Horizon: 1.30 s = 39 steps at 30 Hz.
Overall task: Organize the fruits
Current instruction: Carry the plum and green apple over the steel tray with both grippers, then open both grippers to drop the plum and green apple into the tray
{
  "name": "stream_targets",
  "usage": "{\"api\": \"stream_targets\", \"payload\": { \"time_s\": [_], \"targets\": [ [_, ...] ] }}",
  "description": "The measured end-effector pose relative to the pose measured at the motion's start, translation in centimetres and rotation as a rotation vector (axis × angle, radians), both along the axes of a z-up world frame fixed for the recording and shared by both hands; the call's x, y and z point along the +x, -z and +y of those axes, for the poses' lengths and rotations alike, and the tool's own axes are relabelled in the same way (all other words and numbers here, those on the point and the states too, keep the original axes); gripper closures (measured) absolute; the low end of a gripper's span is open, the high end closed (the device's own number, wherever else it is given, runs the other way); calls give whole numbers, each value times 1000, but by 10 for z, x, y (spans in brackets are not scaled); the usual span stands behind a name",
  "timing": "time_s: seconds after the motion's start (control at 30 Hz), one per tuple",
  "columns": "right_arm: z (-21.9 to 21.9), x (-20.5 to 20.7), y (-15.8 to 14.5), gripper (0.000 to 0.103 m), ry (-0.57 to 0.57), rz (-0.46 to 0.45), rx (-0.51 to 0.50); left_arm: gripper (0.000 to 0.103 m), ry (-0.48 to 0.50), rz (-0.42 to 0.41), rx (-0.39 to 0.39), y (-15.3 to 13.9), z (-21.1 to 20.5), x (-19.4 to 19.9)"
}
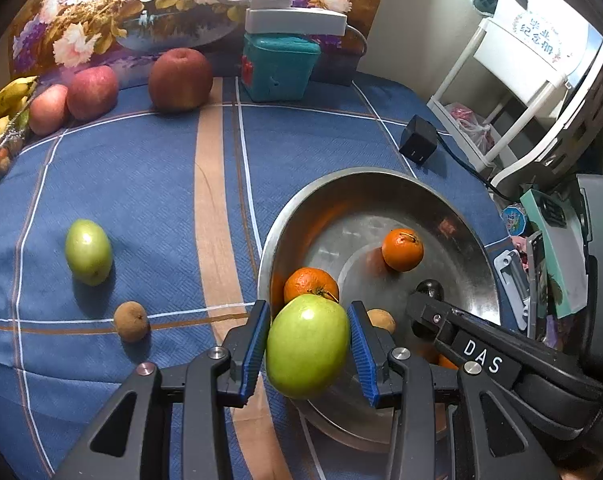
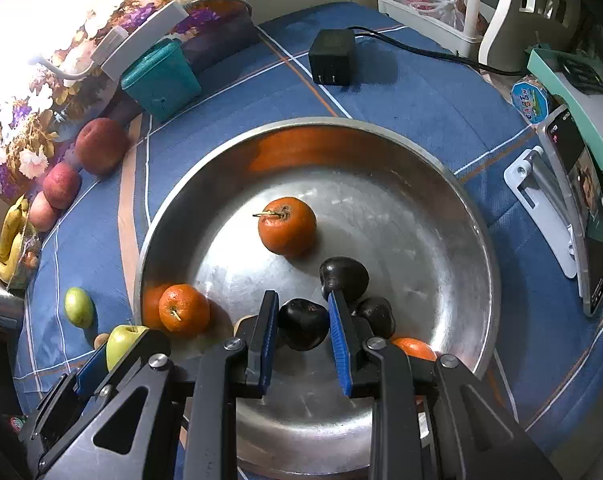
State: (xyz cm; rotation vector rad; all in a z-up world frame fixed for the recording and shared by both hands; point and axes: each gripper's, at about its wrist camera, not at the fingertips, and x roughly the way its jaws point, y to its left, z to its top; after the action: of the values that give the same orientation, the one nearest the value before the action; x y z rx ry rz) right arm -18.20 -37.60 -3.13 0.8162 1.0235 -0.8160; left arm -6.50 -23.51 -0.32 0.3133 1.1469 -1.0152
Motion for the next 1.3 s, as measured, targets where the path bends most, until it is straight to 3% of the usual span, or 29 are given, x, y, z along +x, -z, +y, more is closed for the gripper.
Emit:
{"api": "stream_targets", "payload": {
  "time_s": [1.3],
  "targets": [
    [-1, -9, -9, 72, 27, -7, 6, 58, 37, 22, 12, 8, -11, -11]
  ]
}}
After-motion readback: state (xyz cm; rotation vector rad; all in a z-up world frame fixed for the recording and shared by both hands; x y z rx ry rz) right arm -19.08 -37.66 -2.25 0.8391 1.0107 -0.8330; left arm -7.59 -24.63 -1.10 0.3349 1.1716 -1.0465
